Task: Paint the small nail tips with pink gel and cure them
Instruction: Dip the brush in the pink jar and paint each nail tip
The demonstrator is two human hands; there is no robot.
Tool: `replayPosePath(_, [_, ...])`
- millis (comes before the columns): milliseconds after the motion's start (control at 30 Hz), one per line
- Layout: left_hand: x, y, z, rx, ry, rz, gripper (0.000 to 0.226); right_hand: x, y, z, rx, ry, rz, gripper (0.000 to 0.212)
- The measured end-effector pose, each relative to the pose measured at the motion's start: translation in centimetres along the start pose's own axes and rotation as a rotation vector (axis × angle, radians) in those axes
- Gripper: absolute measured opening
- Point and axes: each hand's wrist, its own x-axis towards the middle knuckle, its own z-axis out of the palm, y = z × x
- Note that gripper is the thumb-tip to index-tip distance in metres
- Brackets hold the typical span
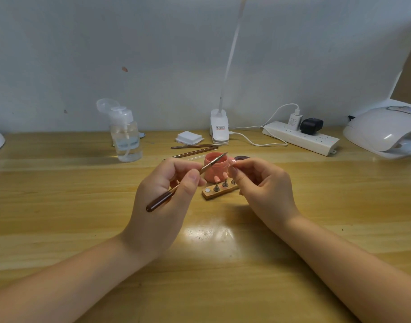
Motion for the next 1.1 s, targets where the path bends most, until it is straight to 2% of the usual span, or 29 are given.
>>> replayPosePath(267, [-0.17,0.16,-0.27,-0.011,-0.04,0.025,0.025,-0.01,0.1,-0.03,-0.01,-0.007,-0.008,0.012])
replayPosePath(433, [0.01,0.27,-0.09,0.015,-0.016,0.03,0.01,0.11,0.43,0.02,-0.027,0.029,-0.05,0.009])
replayPosePath(667, [-0.23,0.24,-0.13,0.057,-0.072,0.05,0.013,0.19,0.63,-0.11,-0.031,0.04,-0.075,0.019])
replayPosePath(767, [-0.29,0.37,-0.35,0.045,-0.058,0.066,0.022,0.2,0.66,-0.16,-0.041,0.037,-0.076,0.018])
replayPosePath(900, [-0.15,0.4,-0.15,0.052,-0.02,0.042,0.012,0.19,0.69,-0.11,-0.044,0.042,-0.079,0.011])
replayPosePath(1100, [-0.31,0.43,-0.15,0.152,-0.076,0.073,0.021,0.12,0.61,-0.13,-0.077,0.048,-0.096,0.021])
